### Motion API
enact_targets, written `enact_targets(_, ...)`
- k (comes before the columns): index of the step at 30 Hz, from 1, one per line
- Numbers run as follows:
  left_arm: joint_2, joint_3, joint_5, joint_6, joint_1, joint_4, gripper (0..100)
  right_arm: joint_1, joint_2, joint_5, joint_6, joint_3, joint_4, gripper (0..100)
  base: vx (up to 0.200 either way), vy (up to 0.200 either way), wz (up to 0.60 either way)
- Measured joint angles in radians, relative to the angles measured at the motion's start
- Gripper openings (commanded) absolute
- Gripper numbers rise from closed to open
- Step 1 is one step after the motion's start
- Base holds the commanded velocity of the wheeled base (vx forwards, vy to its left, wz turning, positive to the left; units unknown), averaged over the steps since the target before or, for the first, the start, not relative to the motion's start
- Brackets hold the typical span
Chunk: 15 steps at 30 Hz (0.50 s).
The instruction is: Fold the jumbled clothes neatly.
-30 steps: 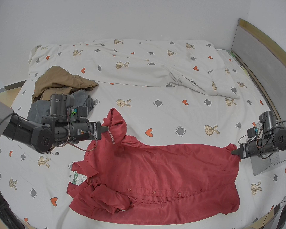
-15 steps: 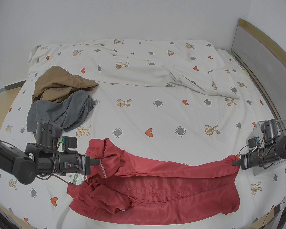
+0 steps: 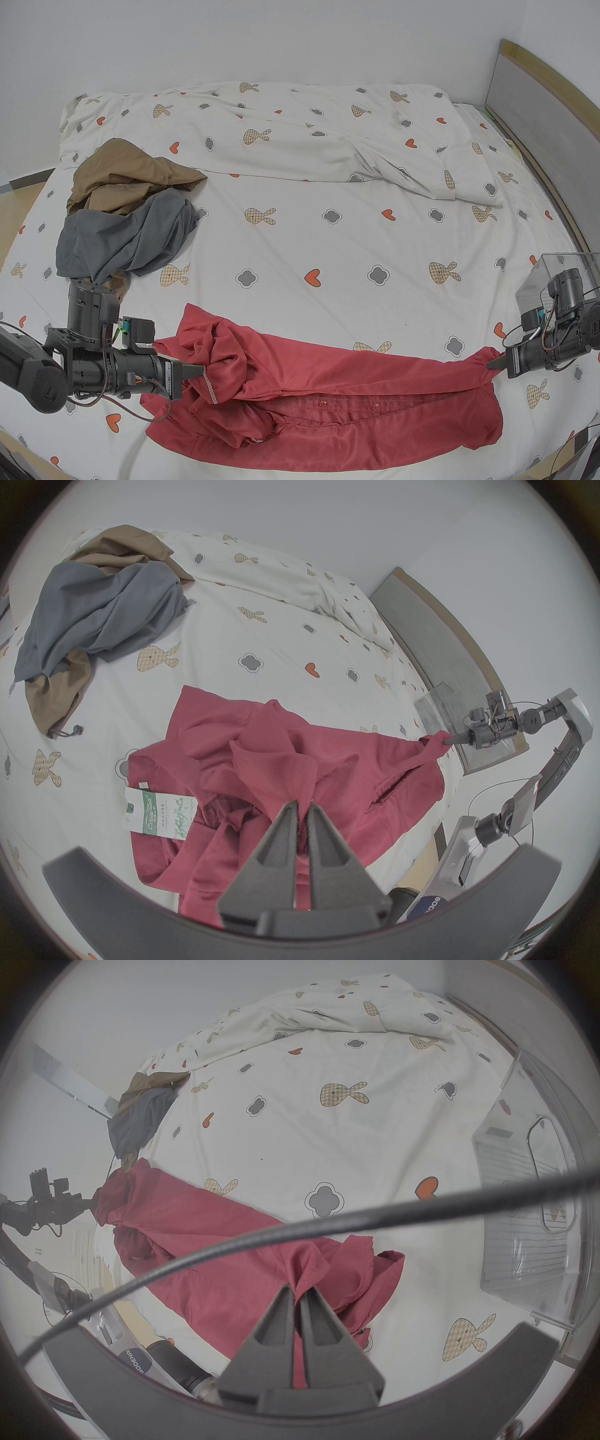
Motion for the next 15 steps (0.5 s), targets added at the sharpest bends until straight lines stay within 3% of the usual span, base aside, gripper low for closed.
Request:
enact_targets(4,0.009,0.011,0.000,0.005,-0.011,0.000,0,0.007,0.002,-0.001,-0.001,0.001,-0.001,0,0.000,0.000,0.00)
enact_targets(5,0.011,0.013,0.000,0.010,-0.014,0.000,100,0.008,0.003,-0.001,-0.002,0.001,-0.001,100,0.000,0.000,0.00)
enact_targets(15,0.034,0.016,0.000,0.020,-0.026,0.002,100,-0.001,0.049,-0.005,0.000,-0.017,-0.036,100,0.000,0.000,0.00)
